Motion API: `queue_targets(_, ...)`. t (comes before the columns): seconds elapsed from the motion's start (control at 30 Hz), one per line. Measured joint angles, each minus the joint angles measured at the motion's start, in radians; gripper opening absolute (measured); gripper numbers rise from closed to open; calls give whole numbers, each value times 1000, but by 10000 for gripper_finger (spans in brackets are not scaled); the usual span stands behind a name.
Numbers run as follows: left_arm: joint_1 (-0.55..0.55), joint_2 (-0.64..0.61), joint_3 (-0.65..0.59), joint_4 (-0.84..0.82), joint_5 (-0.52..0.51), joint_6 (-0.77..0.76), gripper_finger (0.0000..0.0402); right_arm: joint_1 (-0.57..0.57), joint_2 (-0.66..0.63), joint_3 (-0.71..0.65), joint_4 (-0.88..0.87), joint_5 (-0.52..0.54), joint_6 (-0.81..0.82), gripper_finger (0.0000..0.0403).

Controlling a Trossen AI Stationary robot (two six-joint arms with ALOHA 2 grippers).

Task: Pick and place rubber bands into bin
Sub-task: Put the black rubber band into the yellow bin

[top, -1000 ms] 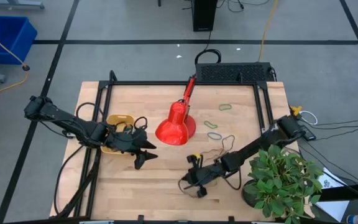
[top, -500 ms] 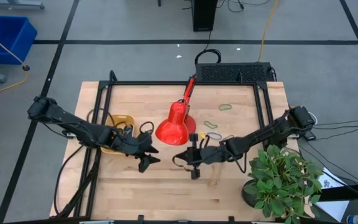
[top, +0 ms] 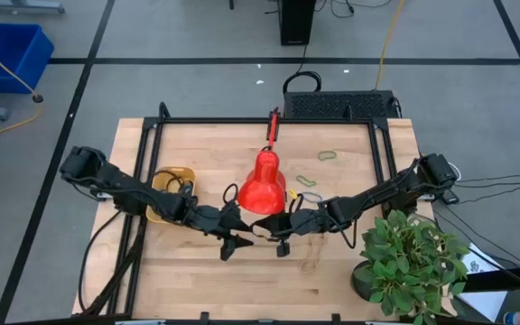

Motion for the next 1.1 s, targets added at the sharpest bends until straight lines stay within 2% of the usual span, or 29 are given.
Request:
queue_targets(0.23, 24, 13, 0, 72, 0, 42, 236, -1, 0, 0, 0, 0, -3, 0)
queue_targets(0.33, 30, 14, 0, 101, 8, 67, 219, -1, 0, 0, 0, 0, -3, 0)
queue_targets(0.43, 34, 13, 0, 111, 23, 82, 179, -1, 0, 0, -2, 0, -3, 0)
queue_targets(0.73, 49, 13, 0, 99, 60, 102, 14, -1, -2, 0, -3, -1, -3, 0)
queue_targets(1.1, 52, 13, 0, 78, 69, 97, 6, 0, -1, 0, -4, -1, 27, 20)
